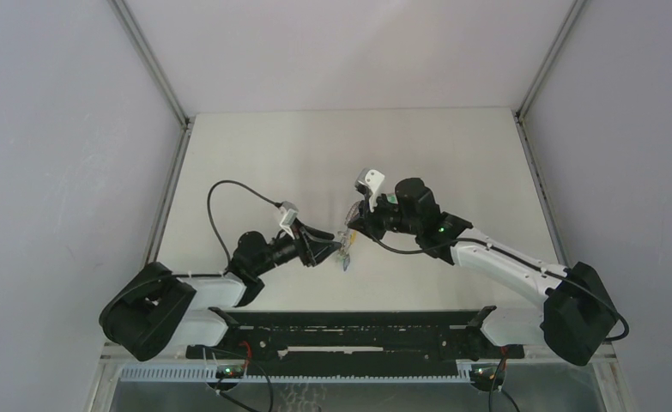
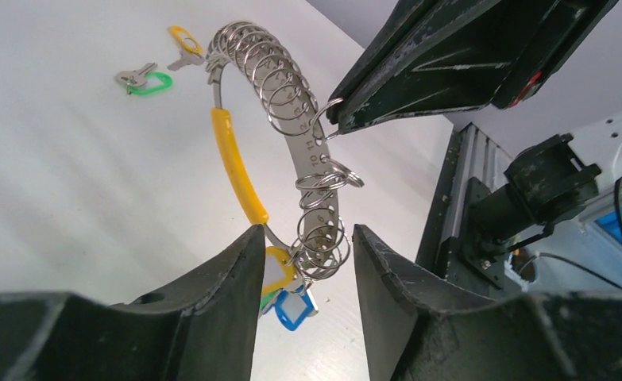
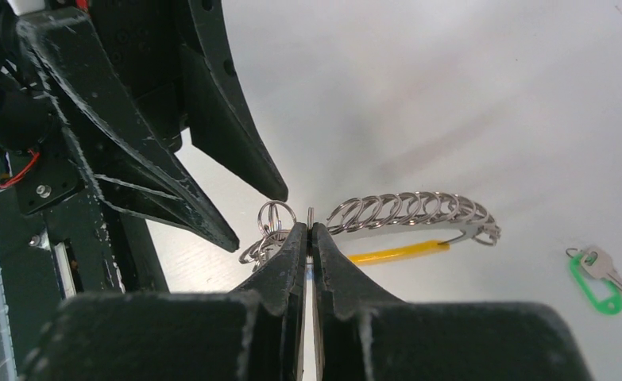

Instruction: Put the keys on the keyring

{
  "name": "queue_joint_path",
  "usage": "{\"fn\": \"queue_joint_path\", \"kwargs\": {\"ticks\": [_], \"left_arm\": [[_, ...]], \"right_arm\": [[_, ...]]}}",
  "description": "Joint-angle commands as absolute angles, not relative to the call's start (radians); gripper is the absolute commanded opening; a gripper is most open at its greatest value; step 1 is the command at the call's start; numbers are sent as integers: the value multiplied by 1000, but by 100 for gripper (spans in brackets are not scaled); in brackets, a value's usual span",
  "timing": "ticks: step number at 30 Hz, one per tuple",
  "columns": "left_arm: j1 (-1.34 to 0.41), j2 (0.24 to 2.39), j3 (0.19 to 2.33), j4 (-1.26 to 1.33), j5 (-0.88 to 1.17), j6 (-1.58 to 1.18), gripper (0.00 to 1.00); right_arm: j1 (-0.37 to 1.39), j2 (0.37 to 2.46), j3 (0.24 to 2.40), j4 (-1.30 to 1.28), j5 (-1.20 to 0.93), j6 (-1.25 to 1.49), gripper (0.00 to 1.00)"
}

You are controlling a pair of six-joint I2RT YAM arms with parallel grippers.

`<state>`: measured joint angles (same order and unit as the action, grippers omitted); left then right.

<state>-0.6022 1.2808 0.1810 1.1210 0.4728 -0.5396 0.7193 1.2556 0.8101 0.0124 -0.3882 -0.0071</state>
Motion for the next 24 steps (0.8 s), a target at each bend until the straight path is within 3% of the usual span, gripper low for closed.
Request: {"fn": "queue_joint_path", "kwargs": {"ticks": [1,12,24], "left_arm": [[-607,1306,231,1181,508,-447,49],[-609,1392,267,1328,597,-509,41],[-614,1383,246,1307,606,-501,6]], "right_arm": [[713,1215,816,93,-423,6,0],[715,1226,799,120,-458,17,0],[709,1217,762,138,-441,30,0]]}}
